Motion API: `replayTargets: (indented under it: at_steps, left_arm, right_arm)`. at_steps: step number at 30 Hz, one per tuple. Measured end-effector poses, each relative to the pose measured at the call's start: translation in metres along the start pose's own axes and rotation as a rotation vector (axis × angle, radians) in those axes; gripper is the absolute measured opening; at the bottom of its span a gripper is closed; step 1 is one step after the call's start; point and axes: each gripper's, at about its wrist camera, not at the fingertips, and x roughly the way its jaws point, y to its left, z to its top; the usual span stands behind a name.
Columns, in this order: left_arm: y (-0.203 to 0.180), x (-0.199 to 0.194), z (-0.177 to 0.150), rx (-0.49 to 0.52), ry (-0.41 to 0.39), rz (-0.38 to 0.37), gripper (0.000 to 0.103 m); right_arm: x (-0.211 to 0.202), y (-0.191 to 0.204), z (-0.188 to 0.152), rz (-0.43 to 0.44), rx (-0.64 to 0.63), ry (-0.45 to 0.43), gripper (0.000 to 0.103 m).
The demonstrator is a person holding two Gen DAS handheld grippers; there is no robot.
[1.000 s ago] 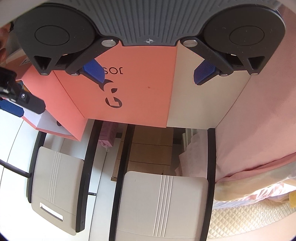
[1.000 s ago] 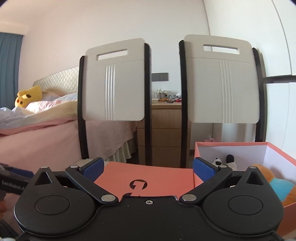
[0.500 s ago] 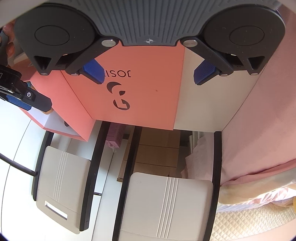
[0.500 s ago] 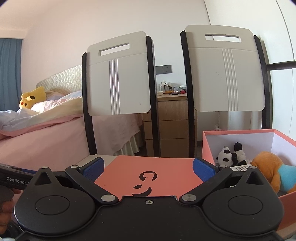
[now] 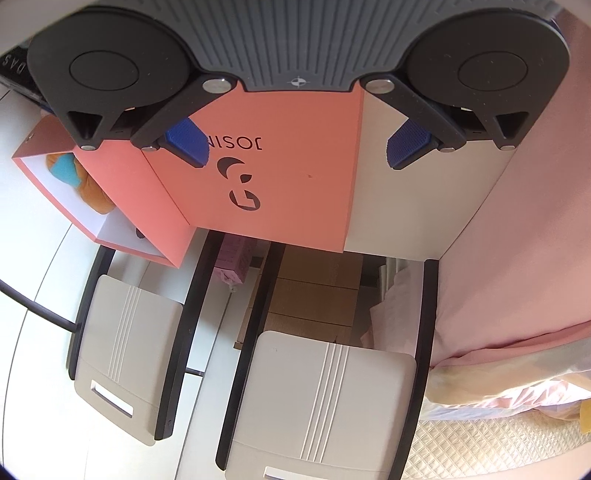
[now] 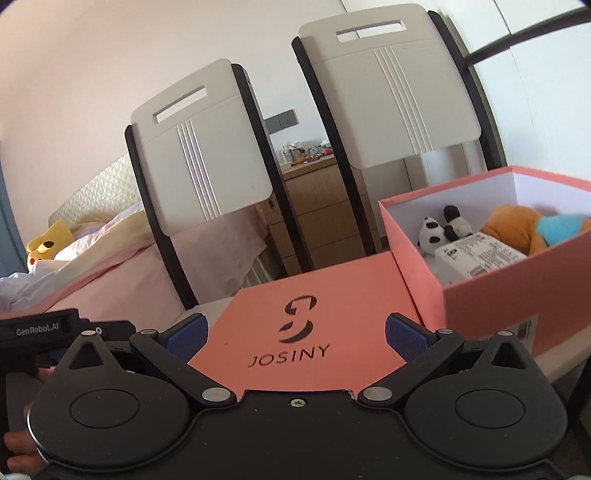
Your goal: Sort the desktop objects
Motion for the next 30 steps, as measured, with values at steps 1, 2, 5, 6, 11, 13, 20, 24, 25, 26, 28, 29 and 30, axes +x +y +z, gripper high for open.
replayTargets:
  at_steps: [1,2,5,6,11,13,20,24,25,26,28,29,30]
  left_arm:
    - [0.000,-0.001,0.000,0.000,0.000,-0.004,0.103]
    - [0.000,-0.002,-0.001,0.000,-0.002,-0.009,0.103]
    - [-0.002,-0.003,-0.002,0.001,-0.001,-0.018,0.103]
    - [-0.002,-0.003,-0.003,0.001,0.001,-0.019,0.103]
    - [0.002,-0.006,-0.002,-0.016,-0.005,-0.028,0.103]
    - [0.004,-0.007,-0.001,-0.032,-0.007,-0.036,0.103]
    - [0.009,-0.007,-0.003,-0.078,0.011,-0.079,0.103]
    - [0.017,-0.009,-0.001,-0.108,0.012,-0.093,0.103]
    - [0.019,-0.009,-0.001,-0.118,0.012,-0.097,0.103]
    - [0.022,-0.010,0.000,-0.128,0.012,-0.101,0.103]
    - [0.026,-0.011,0.001,-0.147,0.012,-0.113,0.103]
    - [0.028,-0.012,0.001,-0.155,0.013,-0.119,0.103]
    - [0.030,-0.012,0.002,-0.161,0.013,-0.122,0.103]
  right_arm:
    - [0.000,0.002,-0.005,0.004,0.004,0.010,0.102]
    - [-0.001,0.004,-0.011,0.010,0.011,0.014,0.102]
    - [-0.005,0.010,-0.025,0.019,0.045,0.017,0.102]
    - [-0.006,0.012,-0.029,0.019,0.056,0.021,0.102]
    - [-0.003,0.006,-0.050,-0.066,0.166,0.073,0.102]
    - [-0.001,0.001,-0.057,-0.083,0.230,0.091,0.102]
    - [0.023,-0.025,-0.070,-0.083,0.536,0.175,0.094]
    - [0.042,-0.032,-0.075,-0.091,0.656,0.208,0.090]
    - [0.047,-0.032,-0.078,-0.101,0.680,0.214,0.086]
    - [0.052,-0.032,-0.081,-0.115,0.706,0.226,0.082]
    - [0.063,-0.029,-0.085,-0.116,0.742,0.237,0.081]
    - [0.067,-0.027,-0.086,-0.120,0.744,0.231,0.080]
    - [0.070,-0.025,-0.086,-0.132,0.736,0.220,0.080]
